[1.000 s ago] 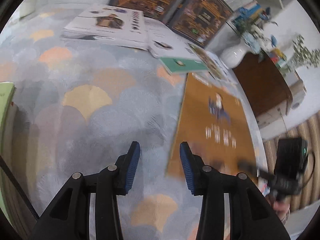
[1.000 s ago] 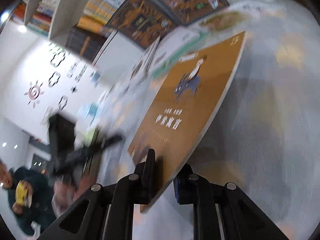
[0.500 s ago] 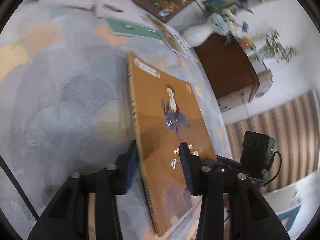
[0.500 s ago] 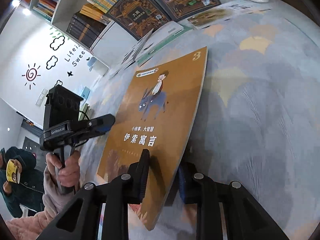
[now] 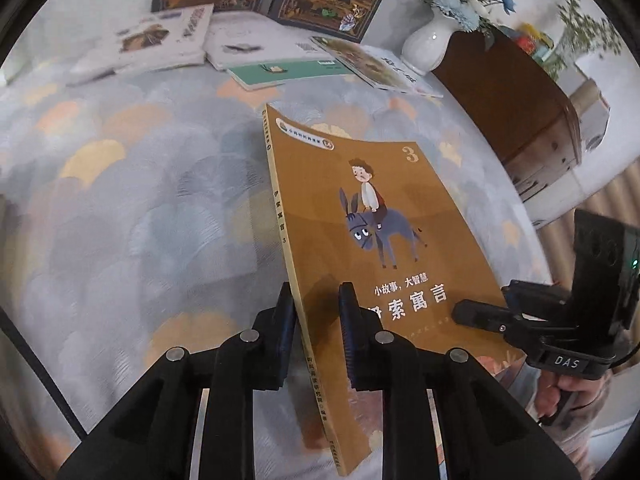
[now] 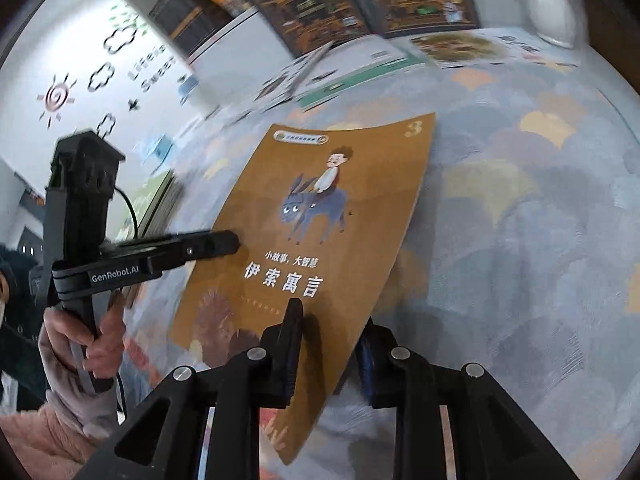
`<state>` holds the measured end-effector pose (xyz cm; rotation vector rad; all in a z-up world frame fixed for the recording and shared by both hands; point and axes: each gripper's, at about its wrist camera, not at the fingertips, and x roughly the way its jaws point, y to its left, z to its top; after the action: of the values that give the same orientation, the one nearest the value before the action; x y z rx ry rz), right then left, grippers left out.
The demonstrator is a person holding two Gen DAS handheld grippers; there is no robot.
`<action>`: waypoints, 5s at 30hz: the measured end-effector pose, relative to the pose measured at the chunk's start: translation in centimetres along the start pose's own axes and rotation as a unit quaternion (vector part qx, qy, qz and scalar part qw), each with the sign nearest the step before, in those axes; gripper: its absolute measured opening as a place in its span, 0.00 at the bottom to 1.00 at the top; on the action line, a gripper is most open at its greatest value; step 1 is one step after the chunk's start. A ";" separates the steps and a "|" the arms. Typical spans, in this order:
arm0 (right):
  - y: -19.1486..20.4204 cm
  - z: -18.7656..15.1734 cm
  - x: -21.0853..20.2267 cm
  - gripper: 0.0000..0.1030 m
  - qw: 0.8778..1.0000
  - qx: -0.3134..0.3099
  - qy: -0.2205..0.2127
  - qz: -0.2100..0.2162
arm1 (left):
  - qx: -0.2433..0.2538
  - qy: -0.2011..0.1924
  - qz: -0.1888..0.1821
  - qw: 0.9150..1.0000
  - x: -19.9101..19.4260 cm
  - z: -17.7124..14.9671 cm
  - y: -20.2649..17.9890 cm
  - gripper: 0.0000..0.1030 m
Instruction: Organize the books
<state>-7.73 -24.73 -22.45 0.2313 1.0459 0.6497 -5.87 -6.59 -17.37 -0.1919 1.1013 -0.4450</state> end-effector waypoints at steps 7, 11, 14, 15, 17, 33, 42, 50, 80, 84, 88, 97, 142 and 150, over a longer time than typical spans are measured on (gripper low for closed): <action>4.8 -0.7 1.3 0.24 0.998 -0.056 0.022 0.030 | 0.001 -0.036 0.016 0.999 -4.3 -2.1 1.8 0.22; 7.6 -1.1 1.6 0.24 0.996 -0.075 0.013 0.046 | -0.001 -0.055 0.024 0.998 -6.9 -3.4 3.4 0.22; 9.6 -1.0 1.7 0.24 0.995 -0.088 0.005 0.054 | -0.006 -0.065 0.024 0.998 -8.2 -3.9 4.7 0.22; 10.1 -1.0 1.6 0.24 0.994 -0.092 0.002 0.054 | -0.006 -0.067 0.024 0.997 -8.6 -4.1 5.0 0.22; 11.6 -1.1 1.5 0.24 0.993 -0.109 -0.004 0.046 | -0.009 -0.072 0.018 0.997 -9.3 -4.3 5.8 0.22; 19.8 0.9 1.8 0.25 0.984 -0.167 -0.035 0.041 | -0.020 -0.136 0.024 0.990 -15.5 -4.3 10.5 0.22; 24.9 2.8 2.4 0.25 0.978 -0.198 -0.048 0.045 | -0.028 -0.166 0.032 0.985 -19.2 -3.9 13.6 0.22; 30.4 4.2 5.6 0.25 0.969 -0.232 -0.044 0.076 | -0.049 -0.182 0.054 0.981 -22.4 -4.5 18.6 0.25; 34.0 5.1 15.8 0.25 0.969 -0.217 0.023 0.113 | -0.111 -0.155 0.078 0.979 -20.7 -7.4 27.8 0.26; 33.7 4.9 16.6 0.25 0.972 -0.207 0.031 0.106 | -0.106 -0.139 0.096 0.980 -19.7 -7.7 28.1 0.26; 33.4 4.7 16.8 0.26 0.973 -0.203 0.031 0.102 | -0.093 -0.130 0.126 0.979 -18.9 -7.9 27.6 0.28; 33.3 4.0 16.7 0.33 0.976 -0.194 0.036 0.095 | -0.082 -0.127 0.149 0.977 -18.8 -7.7 27.0 0.30; -11.4 10.1 1.7 0.51 0.944 0.286 -0.134 0.098 | -0.031 -0.073 0.083 0.993 -1.0 0.4 4.1 0.31; -21.0 14.9 5.8 0.00 0.876 0.434 -0.178 0.112 | -0.033 -0.082 0.066 0.994 -0.9 -0.2 5.3 0.31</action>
<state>15.17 -36.05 -29.17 1.2283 0.8958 0.2779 -5.03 -1.45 -18.67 -0.2085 0.9616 -0.2703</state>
